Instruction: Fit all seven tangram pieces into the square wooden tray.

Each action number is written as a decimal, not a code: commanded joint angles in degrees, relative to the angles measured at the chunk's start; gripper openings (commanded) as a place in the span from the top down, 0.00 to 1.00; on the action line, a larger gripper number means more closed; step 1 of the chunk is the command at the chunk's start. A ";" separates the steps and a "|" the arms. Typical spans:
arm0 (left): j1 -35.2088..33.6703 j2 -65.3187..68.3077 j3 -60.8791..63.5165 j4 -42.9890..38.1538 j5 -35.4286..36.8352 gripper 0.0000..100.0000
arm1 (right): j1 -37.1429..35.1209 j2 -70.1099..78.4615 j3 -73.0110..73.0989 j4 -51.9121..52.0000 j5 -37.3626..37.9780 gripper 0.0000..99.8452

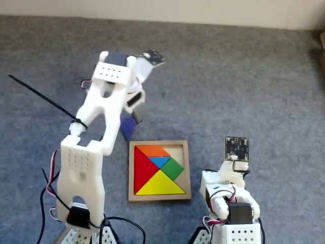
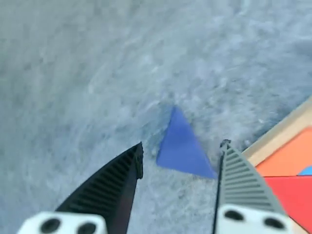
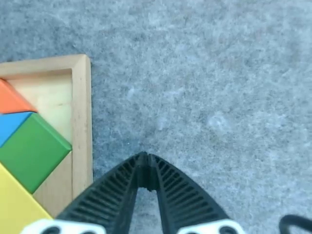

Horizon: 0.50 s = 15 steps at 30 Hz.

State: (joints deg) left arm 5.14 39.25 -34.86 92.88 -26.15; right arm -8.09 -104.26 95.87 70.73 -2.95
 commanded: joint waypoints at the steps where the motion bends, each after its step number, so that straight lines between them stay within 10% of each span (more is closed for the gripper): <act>1: -2.86 -3.65 -2.42 1.05 4.48 0.74 | 1.10 -0.92 7.78 -1.98 0.62 1.00; 15: -4.79 5.93 0.40 0.62 12.04 0.74 | 1.10 -0.92 7.78 -1.98 0.62 1.00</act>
State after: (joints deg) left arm 0.66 44.88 -33.63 93.49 -16.40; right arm -8.09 -104.26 95.87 70.73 -2.95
